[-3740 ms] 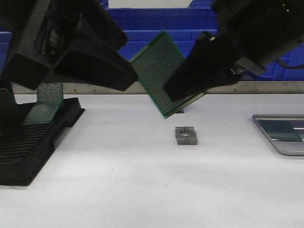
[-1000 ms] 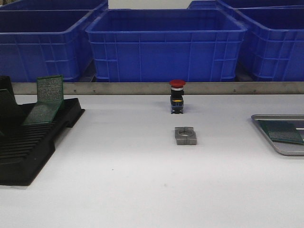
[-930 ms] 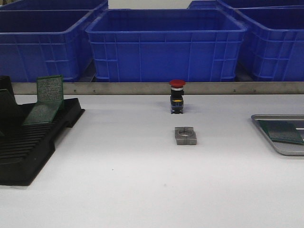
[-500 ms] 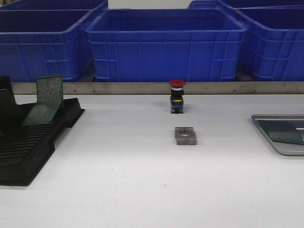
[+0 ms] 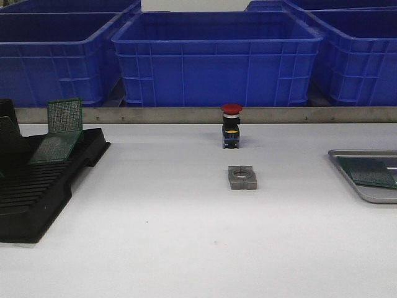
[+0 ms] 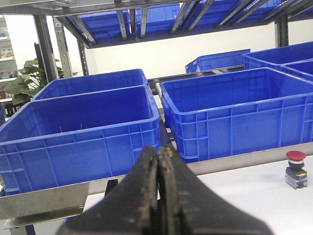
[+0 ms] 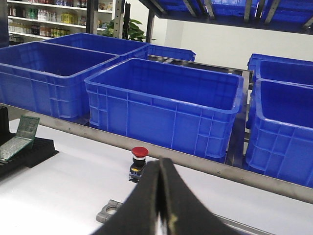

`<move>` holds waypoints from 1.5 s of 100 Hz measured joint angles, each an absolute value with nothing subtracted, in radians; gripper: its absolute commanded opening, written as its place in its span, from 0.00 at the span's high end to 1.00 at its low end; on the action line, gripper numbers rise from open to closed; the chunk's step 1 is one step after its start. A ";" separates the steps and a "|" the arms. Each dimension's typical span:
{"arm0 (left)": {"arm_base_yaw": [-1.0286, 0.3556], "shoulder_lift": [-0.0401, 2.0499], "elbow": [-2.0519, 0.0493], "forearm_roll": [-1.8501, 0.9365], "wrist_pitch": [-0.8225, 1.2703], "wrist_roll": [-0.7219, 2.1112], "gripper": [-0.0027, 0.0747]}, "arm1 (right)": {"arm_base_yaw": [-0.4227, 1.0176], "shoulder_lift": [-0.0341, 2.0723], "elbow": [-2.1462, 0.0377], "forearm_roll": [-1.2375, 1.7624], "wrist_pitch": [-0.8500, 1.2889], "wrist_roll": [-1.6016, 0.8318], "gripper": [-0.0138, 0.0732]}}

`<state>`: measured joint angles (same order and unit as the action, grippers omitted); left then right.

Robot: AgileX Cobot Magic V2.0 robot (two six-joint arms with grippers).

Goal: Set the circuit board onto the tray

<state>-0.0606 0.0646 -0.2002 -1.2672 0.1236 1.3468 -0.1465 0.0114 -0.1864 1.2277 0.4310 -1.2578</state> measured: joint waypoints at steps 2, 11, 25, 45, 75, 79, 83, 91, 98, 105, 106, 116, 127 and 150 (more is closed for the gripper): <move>-0.061 0.065 -0.200 -1.267 0.124 1.347 0.99 | -0.147 0.011 -0.186 1.228 0.431 -1.258 0.91; -0.061 0.065 -0.200 -1.267 0.124 1.347 0.99 | -0.147 0.011 -0.186 1.228 0.431 -1.259 0.91; -0.061 0.065 -0.200 -1.267 0.122 1.347 0.99 | -0.147 0.011 -0.186 1.228 0.431 -1.259 0.91; -0.061 0.065 -0.195 -1.017 0.075 1.058 0.99 | -0.147 0.011 -0.186 1.228 0.431 -1.259 0.91; -0.061 0.065 -0.092 -0.149 0.144 0.070 0.99 | -0.147 0.011 -0.186 1.228 0.431 -1.259 0.91; -0.061 0.062 -0.068 -0.127 0.119 0.049 0.99 | -0.147 0.011 -0.186 1.228 0.431 -1.259 0.91; -0.061 0.055 -0.037 -0.111 0.085 0.034 0.99 | -0.147 0.011 -0.186 1.228 0.431 -1.259 0.91; -0.061 0.026 0.001 -0.099 0.060 0.018 0.99 | -0.147 0.011 -0.186 1.228 0.431 -1.259 0.91; -0.061 -0.002 0.000 -0.089 0.046 0.011 0.99 | -0.147 0.011 -0.186 1.228 0.431 -1.259 0.91; -0.058 -0.004 0.000 -0.062 0.077 0.000 0.99 | -0.147 0.010 -0.186 1.228 0.431 -1.259 0.91; -0.058 -0.004 0.000 -0.057 0.081 0.000 0.99 | -0.147 0.010 -0.186 1.228 0.431 -1.259 0.91; -0.053 -0.004 0.000 -0.039 0.116 -0.010 0.99 | -0.147 0.010 -0.186 1.228 0.431 -1.259 0.91; -0.051 -0.004 0.000 -0.039 0.151 -0.010 0.99 | -0.147 0.010 -0.186 1.228 0.433 -1.259 0.91; -0.051 -0.004 0.001 -0.045 0.188 -0.010 0.99 | -0.147 0.010 -0.186 1.228 0.439 -1.259 0.91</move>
<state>-0.0508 -0.0044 0.0009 -0.0447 0.1884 -0.0098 -0.1465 0.0098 -0.1859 1.2277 0.4387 -1.2586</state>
